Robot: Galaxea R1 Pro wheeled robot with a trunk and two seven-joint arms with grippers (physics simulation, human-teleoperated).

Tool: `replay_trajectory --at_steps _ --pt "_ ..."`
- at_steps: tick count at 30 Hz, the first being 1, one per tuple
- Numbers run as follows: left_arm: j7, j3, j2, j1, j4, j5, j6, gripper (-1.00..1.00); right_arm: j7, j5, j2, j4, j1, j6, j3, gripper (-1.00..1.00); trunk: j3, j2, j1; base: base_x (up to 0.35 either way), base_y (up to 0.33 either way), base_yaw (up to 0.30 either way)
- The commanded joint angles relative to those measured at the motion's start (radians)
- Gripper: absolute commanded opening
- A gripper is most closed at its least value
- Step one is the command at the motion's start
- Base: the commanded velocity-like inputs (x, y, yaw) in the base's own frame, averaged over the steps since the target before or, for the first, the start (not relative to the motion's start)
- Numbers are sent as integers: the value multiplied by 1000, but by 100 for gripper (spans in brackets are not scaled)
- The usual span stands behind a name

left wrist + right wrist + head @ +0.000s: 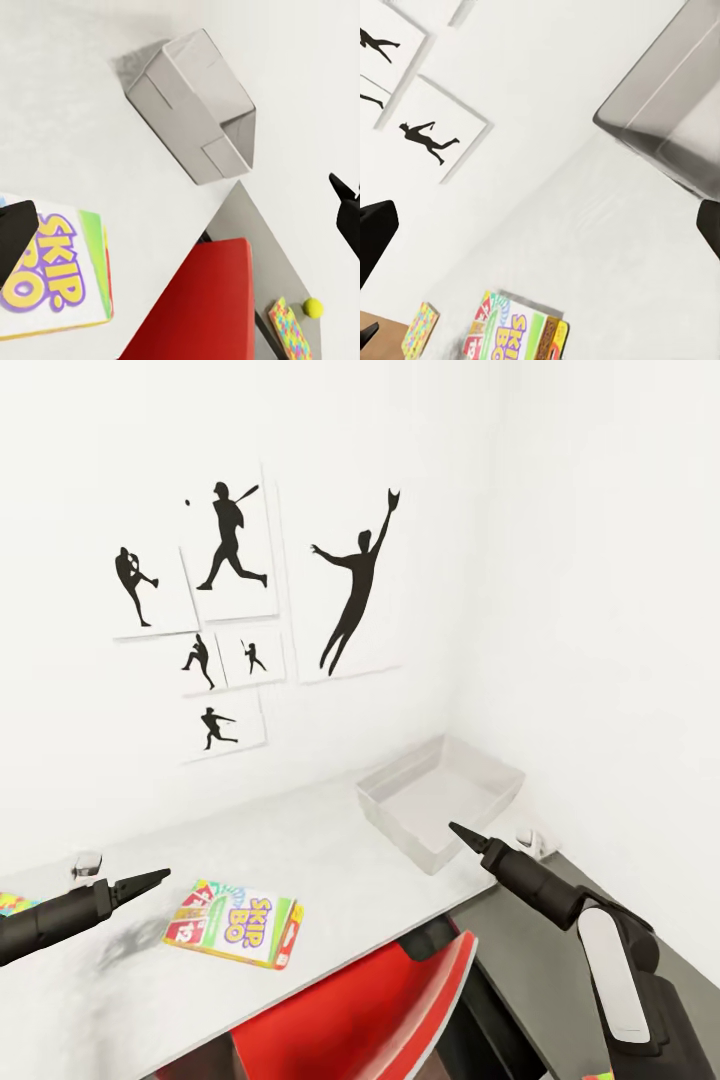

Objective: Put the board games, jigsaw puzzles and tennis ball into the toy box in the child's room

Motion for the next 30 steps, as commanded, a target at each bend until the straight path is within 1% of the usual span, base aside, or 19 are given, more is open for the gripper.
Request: replay_trajectory --at_steps 1,8,17,23,30 --pt "-3 0 0 -1 0 1 10 100 4 0 0 0 -1 6 -2 100 -2 -2 1 142 -120 0" --pt "-3 0 0 -1 0 1 12 100 3 0 0 0 -1 6 -1 100 -3 -2 1 167 -73 22" --pt "-3 0 0 -1 0 1 12 100 3 1 0 0 -1 6 2 100 -3 -2 1 105 -5 187" --pt "-3 0 0 -1 0 1 11 100 3 2 0 0 -1 5 3 100 -3 -2 1 179 43 35" --pt "-3 0 0 -1 0 1 11 100 2 2 0 0 -1 5 3 100 -3 -2 1 106 7 4"
